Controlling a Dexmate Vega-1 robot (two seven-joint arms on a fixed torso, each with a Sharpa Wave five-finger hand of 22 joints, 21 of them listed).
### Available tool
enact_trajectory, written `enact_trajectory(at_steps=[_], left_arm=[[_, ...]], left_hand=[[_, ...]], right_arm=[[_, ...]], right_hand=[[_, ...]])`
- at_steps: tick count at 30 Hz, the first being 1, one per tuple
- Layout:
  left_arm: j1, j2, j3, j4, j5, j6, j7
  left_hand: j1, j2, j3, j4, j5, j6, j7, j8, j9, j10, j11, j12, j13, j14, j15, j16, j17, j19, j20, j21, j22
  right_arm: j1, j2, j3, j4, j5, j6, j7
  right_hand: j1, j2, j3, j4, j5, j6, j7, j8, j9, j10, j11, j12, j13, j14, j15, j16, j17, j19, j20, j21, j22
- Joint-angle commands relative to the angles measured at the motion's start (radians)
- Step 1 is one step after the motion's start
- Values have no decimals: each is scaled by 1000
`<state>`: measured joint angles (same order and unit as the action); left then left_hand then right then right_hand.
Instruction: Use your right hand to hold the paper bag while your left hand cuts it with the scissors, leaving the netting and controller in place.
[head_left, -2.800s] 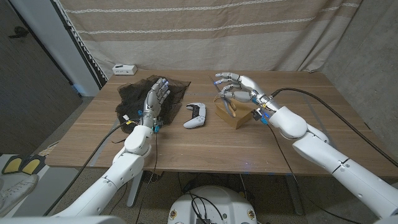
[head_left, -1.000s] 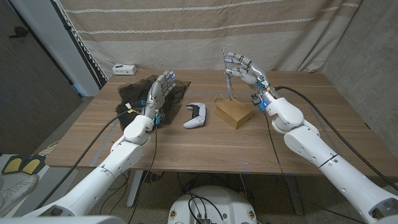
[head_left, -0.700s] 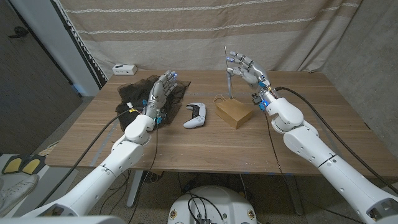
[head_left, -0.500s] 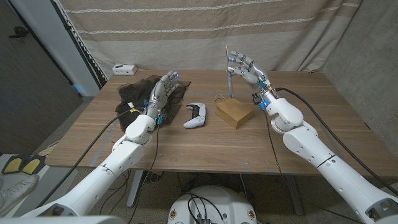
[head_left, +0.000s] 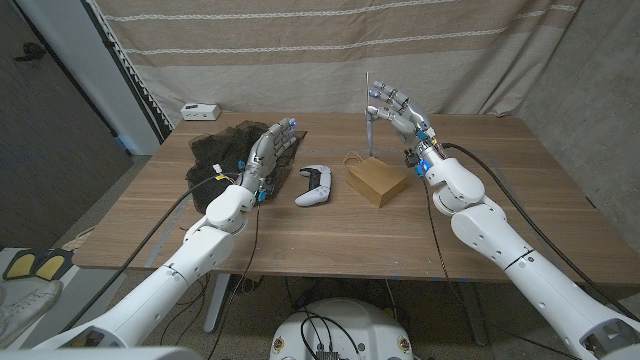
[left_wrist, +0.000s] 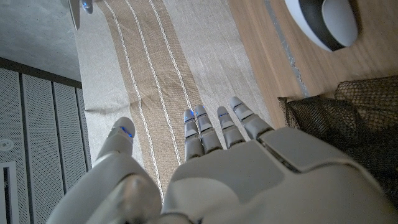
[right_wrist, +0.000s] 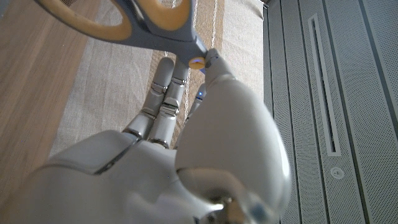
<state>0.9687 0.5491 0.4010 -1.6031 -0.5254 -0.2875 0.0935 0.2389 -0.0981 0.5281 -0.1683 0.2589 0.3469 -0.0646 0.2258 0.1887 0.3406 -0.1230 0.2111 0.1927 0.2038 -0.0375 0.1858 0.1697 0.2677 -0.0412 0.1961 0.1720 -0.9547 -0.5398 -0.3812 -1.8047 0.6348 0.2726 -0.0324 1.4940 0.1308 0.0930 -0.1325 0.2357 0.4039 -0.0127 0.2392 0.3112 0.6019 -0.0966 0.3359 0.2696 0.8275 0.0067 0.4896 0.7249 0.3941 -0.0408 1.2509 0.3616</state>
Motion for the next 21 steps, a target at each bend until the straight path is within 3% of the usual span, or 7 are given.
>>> enact_trajectory(at_steps=[1,20,21], left_arm=[[-7,-1,25,-8,4,12,-24],[-36,-17,60,2,16,-10,-72],[-34,-21,59,3,9,-14,-74]], left_hand=[[19,-2,9,-3,5,18,-2,6,2,10,3,5,3,8,-116,-4,2,3,-84,-2,3],[33,-21,7,-3,1,48,-23,11,3,6,4,2,3,3,-114,-5,3,-4,-79,-4,3],[37,-31,5,-2,0,14,-33,-5,4,6,7,2,4,3,-114,-4,4,-4,-80,-4,3]], right_arm=[[-2,23,0,17,16,21,-8],[7,39,1,40,5,32,-29],[8,39,1,43,3,33,-28]], right_hand=[[5,5,6,-4,-4,2,-7,-1,-1,-1,-7,-2,1,115,-248,3,5,-8,-134,10,-1],[4,8,15,-4,-12,2,-9,-4,-3,-5,-8,-13,1,113,-248,1,11,-22,-134,18,-19],[4,8,15,-4,-12,1,-10,-4,-3,-5,-10,-13,1,113,-248,1,12,-21,-134,20,-20]])
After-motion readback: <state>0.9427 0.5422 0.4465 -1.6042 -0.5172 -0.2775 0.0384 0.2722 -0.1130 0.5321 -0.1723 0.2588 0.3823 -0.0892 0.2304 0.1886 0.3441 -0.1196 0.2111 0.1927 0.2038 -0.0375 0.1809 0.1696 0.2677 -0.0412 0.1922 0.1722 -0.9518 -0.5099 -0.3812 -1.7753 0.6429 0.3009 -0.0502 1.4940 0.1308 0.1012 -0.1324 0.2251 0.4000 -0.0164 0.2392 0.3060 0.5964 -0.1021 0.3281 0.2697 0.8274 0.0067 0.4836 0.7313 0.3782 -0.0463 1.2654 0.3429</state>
